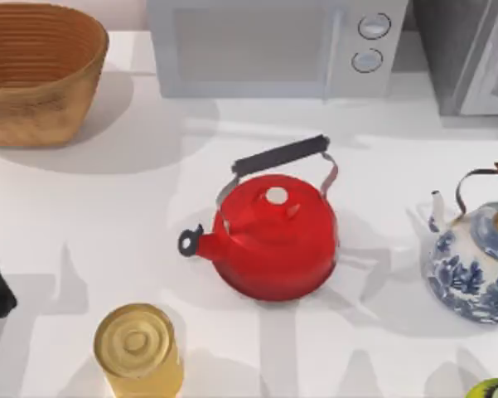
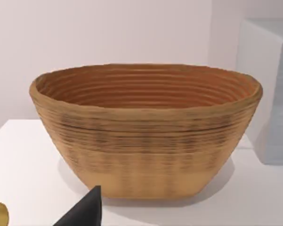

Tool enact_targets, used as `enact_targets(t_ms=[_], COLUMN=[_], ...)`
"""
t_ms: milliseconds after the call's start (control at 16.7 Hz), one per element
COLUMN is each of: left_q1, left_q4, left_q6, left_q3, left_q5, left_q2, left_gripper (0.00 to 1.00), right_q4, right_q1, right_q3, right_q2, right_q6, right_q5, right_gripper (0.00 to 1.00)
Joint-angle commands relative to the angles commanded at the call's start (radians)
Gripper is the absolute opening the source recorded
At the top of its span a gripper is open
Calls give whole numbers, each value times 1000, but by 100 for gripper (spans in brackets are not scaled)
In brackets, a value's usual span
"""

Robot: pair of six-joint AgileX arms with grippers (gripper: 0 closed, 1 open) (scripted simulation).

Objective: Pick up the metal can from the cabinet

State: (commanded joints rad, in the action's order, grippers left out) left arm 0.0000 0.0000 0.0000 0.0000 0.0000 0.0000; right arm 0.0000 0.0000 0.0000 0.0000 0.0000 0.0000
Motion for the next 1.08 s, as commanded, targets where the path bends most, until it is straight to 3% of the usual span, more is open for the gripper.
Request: enact_targets(t_ms=[240, 480, 1080], left_q1=[0, 0, 0], left_q4=[0, 0, 0], left_q6=[0, 0, 0], left_q3=[0, 0, 0], left_q5=[0, 0, 0], left_q2=[0, 0, 0], left_gripper=[100, 100, 100], right_q4=[-4, -34, -217], right_q1=[2, 16, 99], right_q3=[30, 194, 938], right_q2=[18, 130, 703], right_q6=[1, 3, 7], right_q5=[5, 25, 108], right_gripper=[100, 100, 100])
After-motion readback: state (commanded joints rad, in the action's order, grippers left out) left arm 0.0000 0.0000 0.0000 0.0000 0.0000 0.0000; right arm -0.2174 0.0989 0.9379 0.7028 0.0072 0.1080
